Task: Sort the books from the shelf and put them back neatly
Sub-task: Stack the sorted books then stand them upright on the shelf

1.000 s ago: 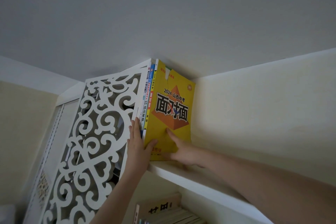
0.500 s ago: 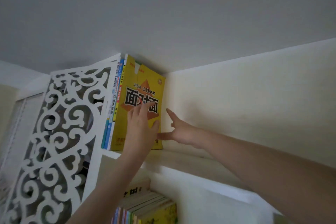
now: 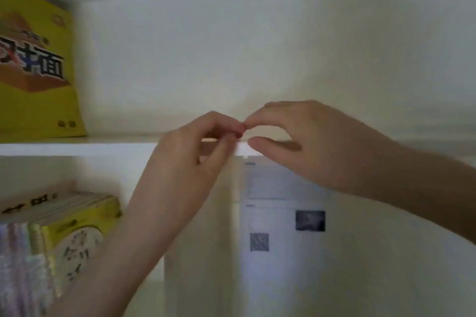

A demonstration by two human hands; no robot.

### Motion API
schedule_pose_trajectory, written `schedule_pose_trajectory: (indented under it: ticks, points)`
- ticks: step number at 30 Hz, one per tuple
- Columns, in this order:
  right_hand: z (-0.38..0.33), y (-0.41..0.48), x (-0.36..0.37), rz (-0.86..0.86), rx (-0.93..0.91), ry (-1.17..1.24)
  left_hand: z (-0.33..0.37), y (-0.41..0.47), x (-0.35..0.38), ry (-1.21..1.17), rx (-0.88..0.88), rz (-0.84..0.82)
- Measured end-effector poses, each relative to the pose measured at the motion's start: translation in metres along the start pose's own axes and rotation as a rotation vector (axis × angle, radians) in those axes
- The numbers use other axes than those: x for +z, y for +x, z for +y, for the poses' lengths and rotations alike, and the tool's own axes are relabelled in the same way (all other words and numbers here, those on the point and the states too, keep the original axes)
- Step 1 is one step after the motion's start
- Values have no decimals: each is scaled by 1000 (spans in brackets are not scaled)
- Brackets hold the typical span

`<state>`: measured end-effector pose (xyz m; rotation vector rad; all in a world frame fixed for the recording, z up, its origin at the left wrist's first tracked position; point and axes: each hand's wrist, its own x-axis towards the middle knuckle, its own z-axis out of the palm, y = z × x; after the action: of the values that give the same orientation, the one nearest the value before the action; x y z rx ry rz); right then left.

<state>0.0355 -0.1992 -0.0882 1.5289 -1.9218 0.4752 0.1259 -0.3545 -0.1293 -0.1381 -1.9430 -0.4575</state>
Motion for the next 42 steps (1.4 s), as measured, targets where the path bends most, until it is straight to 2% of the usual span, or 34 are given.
schedule_pose_trajectory:
  ticks: [2, 3, 5, 9, 13, 16, 19, 22, 25, 27, 30, 32, 34, 36, 38, 42]
  points:
    - [5, -53, -7, 4, -53, -121, 24, -19, 23, 193, 146, 75]
    - [12, -81, -8, -11, -79, -195, 36, -32, 41, 210, 190, 86]
    - [26, -129, -5, -71, -64, -238, 58, -60, 78, 74, 223, -27]
    - [53, -211, 1, -185, 281, -88, 96, -107, 154, -278, 18, -406]
    - [87, -281, 19, -387, 576, 39, 101, -133, 228, -328, -71, -604]
    - [106, -330, 33, -446, 787, 218, 103, -165, 278, -388, -153, -744]
    - [117, -383, 63, -558, 947, 265, 93, -216, 327, -306, -205, -883]
    - [110, -438, 118, -549, 1156, 459, 68, -288, 357, -154, -305, -1088]
    - [83, -480, 179, -565, 1357, 662, 35, -363, 352, -93, -409, -1265]
    - [58, -495, 217, -606, 1410, 728, 19, -402, 330, -35, -385, -1380]
    - [29, -503, 255, -682, 1296, 581, 1, -447, 312, -88, -222, -1350]
    - [15, -496, 270, -682, 1268, 544, -7, -465, 305, -170, -201, -1326]
    - [3, -482, 283, -650, 1367, 680, -7, -465, 299, -227, -293, -1243]
    - [-3, -468, 298, -615, 1518, 854, -9, -461, 296, -237, -516, -1138]
    - [-5, -458, 317, -594, 1604, 1010, -20, -459, 291, -194, -661, -1006]
    - [-12, -453, 361, -528, 1741, 950, -65, -466, 272, 31, -810, -825]
